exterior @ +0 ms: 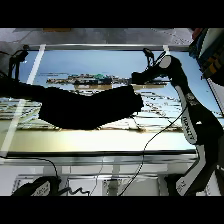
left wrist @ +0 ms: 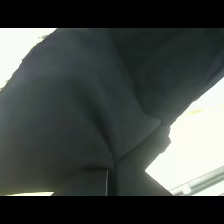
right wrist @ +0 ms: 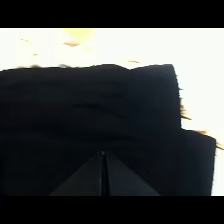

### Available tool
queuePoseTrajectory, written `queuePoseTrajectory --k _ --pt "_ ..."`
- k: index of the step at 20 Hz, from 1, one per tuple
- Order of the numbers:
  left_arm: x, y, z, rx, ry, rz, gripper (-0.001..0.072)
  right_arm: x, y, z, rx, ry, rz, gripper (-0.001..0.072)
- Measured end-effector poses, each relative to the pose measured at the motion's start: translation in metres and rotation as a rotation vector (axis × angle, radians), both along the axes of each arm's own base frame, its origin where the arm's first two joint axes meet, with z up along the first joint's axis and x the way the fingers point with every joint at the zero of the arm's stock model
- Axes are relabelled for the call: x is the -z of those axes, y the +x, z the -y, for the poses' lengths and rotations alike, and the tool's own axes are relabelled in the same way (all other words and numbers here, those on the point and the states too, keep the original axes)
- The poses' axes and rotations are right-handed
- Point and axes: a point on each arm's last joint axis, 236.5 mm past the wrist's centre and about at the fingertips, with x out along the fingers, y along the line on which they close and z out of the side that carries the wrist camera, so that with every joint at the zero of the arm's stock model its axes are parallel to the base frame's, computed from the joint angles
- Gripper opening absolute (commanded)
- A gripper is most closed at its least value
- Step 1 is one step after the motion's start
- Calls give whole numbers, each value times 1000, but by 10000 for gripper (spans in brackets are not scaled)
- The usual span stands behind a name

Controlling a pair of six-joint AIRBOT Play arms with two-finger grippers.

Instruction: Fold the clothes and pants, and hang the long-sleeved shirts on hangers.

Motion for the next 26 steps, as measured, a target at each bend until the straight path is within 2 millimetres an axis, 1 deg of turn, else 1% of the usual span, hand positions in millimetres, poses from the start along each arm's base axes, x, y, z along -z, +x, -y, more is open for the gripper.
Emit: queuePoseTrajectory --k 1,3,6,8,11,13,14,16,18,19,21,22,23,24,26 --pt "-2 0 4 4 -18 -1 15 2 -4 -18 -24 18 5 26" --pt "-4 0 13 13 -56 -6 15 9 -16 -63 -74 52 21 26" --pt "-6 1 23 29 -103 -12 15 18 -35 -137 -133 93 84 26" --pt "-6 3 28 35 -124 -18 16 22 -54 -187 -154 132 112 25" --pt "-5 7 32 39 -152 -16 16 35 -86 -255 -162 191 122 25" --pt "-8 13 34 31 -167 2 16 49 -111 -290 -153 223 91 25" --pt "-9 18 34 22 -175 18 16 54 -121 -304 -145 240 74 24" --pt "-12 26 38 12 -206 38 16 59 -135 -325 -118 281 57 25" --pt "-13 33 45 12 -252 40 16 60 -140 -336 -94 312 47 25" --pt "-11 36 50 15 -270 35 16 61 -139 -336 -83 317 39 26" --pt "-4 40 63 33 -303 9 16 67 -134 -325 -77 294 14 26" --pt "2 42 72 47 -316 -8 15 70 -130 -315 -77 270 -2 26" --pt "10 44 81 63 -322 -28 16 72 -121 -299 -73 239 -8 25" --pt "19 46 94 80 -329 -46 16 73 -111 -282 -68 204 -10 25" --pt "37 55 122 108 -339 -62 15 69 -88 -236 -46 132 -17 26"
